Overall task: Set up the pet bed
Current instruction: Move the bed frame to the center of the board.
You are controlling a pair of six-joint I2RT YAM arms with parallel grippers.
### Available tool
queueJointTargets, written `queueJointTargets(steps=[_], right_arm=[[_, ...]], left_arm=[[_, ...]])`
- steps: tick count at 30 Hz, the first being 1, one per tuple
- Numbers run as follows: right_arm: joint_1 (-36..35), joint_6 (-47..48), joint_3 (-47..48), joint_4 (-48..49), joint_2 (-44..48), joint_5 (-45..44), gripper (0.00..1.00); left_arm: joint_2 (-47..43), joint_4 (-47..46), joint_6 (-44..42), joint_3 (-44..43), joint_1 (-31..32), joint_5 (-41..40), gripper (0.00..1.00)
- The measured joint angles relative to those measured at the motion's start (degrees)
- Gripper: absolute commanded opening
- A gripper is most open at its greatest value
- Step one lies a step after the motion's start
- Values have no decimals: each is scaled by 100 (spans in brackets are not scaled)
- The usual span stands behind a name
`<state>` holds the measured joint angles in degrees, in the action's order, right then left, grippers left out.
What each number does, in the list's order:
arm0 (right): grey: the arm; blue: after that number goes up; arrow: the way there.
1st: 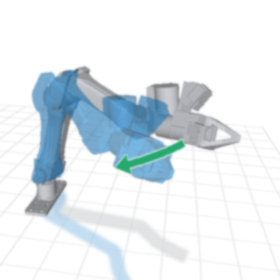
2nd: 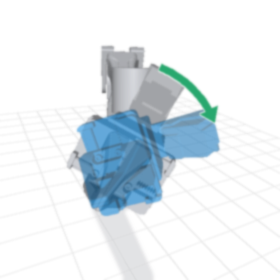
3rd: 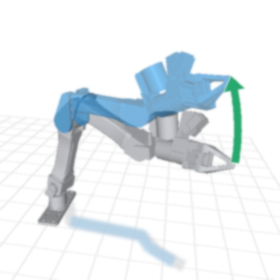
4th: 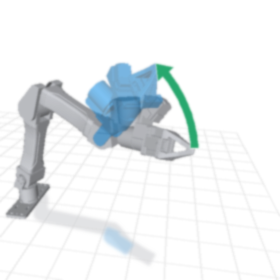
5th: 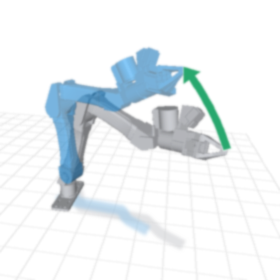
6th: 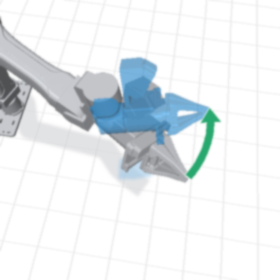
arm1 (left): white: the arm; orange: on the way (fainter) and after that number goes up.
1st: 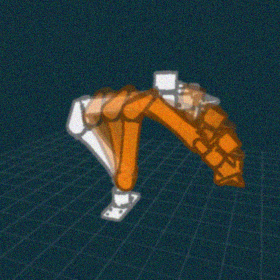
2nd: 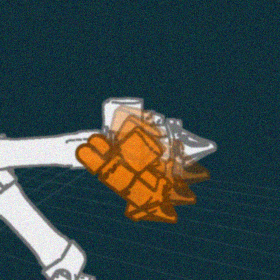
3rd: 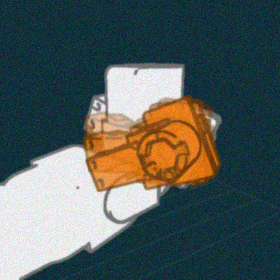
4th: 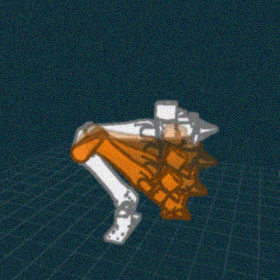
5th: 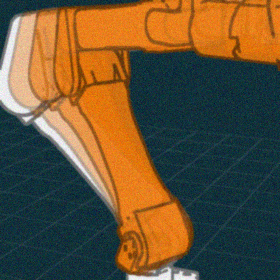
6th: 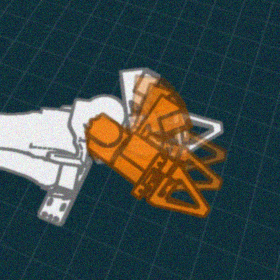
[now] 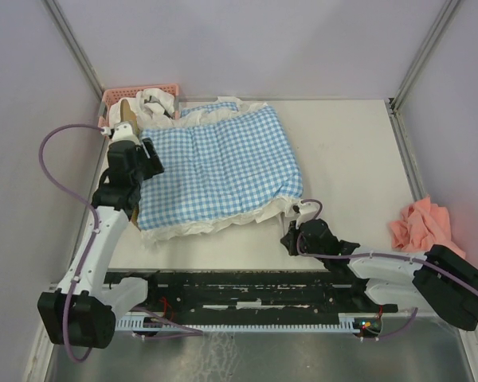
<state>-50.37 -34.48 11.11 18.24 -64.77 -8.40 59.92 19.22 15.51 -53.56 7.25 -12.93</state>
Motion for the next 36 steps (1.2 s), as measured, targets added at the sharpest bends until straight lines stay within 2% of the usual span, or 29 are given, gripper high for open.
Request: queueJointTargets(steps=[6, 11, 25, 36], right_arm=[[-2, -46, -15, 48, 0, 111, 2], [-4, -50, -70, -2, 144, 181, 2], [-7, -68, -238, -186, 734, 155, 2], [-7, -66, -238, -219, 761, 146, 2]], left_arm=[[-11, 85, 2, 203, -1191, 348, 76], [-7, -26, 4, 507, -1770, 426, 76], [20, -144, -11, 645, -1917, 686, 74], [-251, -684, -568, 431, -1941, -55, 74]])
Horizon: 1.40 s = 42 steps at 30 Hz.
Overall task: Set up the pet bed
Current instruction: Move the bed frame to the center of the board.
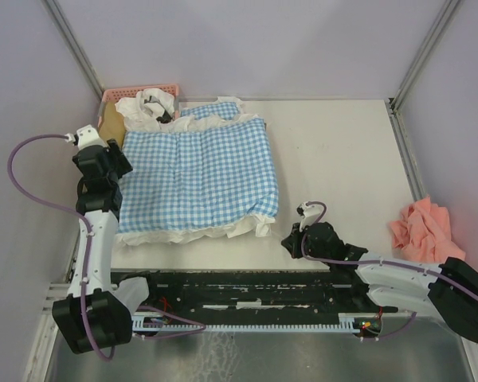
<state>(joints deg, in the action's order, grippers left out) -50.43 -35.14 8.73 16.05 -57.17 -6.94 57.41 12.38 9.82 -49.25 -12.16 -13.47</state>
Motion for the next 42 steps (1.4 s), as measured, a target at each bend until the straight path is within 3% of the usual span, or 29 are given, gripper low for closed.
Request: queueJointTargets(steps=[16, 22, 27, 33, 37, 42], right_arm=[[-9, 57, 0, 310, -424, 52, 2], [-9, 83, 0, 321, -433, 72, 2], [-9, 92, -83, 389, -334, 74, 2], [-9, 87, -116, 374, -201, 122, 2], [-9, 70, -136, 238, -7, 203, 2], [-9, 44, -136, -127, 431, 308, 2]], left_arm=[[376, 363, -402, -1248, -79, 0, 74], [350, 232, -564, -1075, -271, -275, 73], [625, 247, -579, -1075, -389, 140, 69], [717, 299, -815, -1078, -389, 848, 51], [702, 341, -1034, -1078, -461, 1121, 27], [658, 245, -1298, -994, -514, 1757, 7]])
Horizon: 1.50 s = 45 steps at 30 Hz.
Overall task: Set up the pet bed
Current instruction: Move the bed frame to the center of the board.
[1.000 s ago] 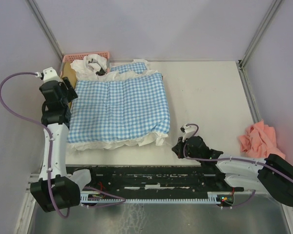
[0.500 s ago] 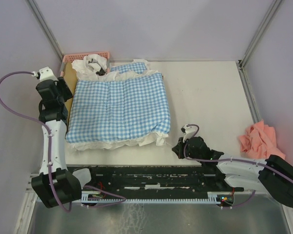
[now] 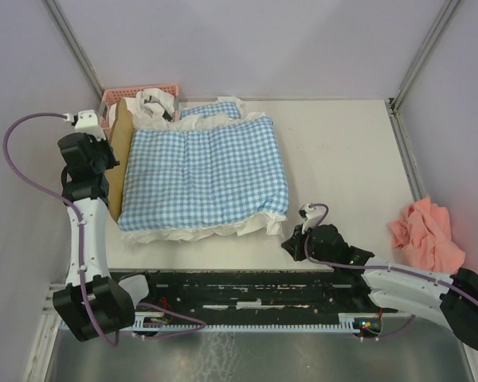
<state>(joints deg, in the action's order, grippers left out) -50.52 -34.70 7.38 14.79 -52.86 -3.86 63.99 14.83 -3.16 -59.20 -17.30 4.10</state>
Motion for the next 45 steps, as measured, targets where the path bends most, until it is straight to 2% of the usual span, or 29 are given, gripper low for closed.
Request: queueJointTargets(steps=[2, 11, 16, 22, 23, 26, 28, 36, 41, 45], right_arm=[[0, -2, 0, -201, 284, 31, 2], [0, 28, 0, -1174, 1469, 85, 2], [0, 151, 2, -1360, 1384, 125, 2], [-7, 177, 22, -1040, 647, 275, 2], [-17, 179, 22, -944, 518, 302, 2], [-81, 177, 22, -754, 326, 308, 2], [-116, 153, 24, -765, 350, 229, 2], [-160, -98, 57, -1458, 1239, -433, 2], [-160, -199, 216, -1941, 1609, -839, 2], [-160, -221, 352, -2192, 1637, -1019, 2]], left_arm=[[-81, -68, -39, 90, 2, 332, 3], [-426, -1093, 243, 850, 70, 1674, 3], [-210, -1263, 289, 785, 116, 2072, 3], [184, -1244, 286, 492, 114, 2441, 3], [232, -1270, 291, 468, 109, 2492, 8], [280, -1370, 398, 463, 105, 2535, 34], [258, -1403, 595, 476, 105, 2437, 40], [-387, -1832, 1906, 1134, 262, 1812, 51], [-885, -1416, 2461, 1226, 304, 1377, 51], [-1237, -916, 2566, 1248, 407, 1113, 54]])
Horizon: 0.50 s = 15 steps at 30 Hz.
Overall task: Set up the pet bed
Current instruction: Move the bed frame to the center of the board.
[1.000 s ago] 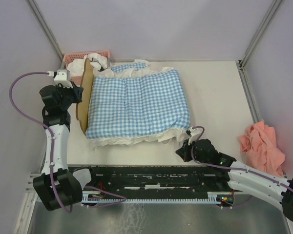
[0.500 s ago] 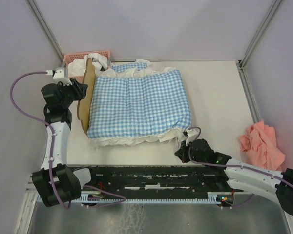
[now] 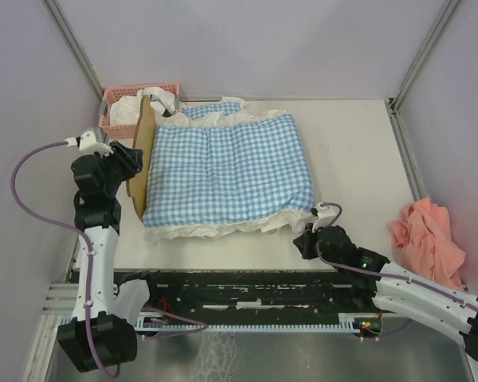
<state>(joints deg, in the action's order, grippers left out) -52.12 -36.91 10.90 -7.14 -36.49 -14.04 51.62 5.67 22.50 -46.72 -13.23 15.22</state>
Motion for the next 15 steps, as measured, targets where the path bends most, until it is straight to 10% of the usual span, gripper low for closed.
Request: queueJointTargets(steps=[12, 15], right_arm=[[0, 79, 186, 46, -474, 70, 2], [0, 98, 186, 28, -407, 87, 2]], left_arm=[[44, 748, -501, -105, 560, -1665, 61], [201, 616, -505, -120, 588, -1346, 41]])
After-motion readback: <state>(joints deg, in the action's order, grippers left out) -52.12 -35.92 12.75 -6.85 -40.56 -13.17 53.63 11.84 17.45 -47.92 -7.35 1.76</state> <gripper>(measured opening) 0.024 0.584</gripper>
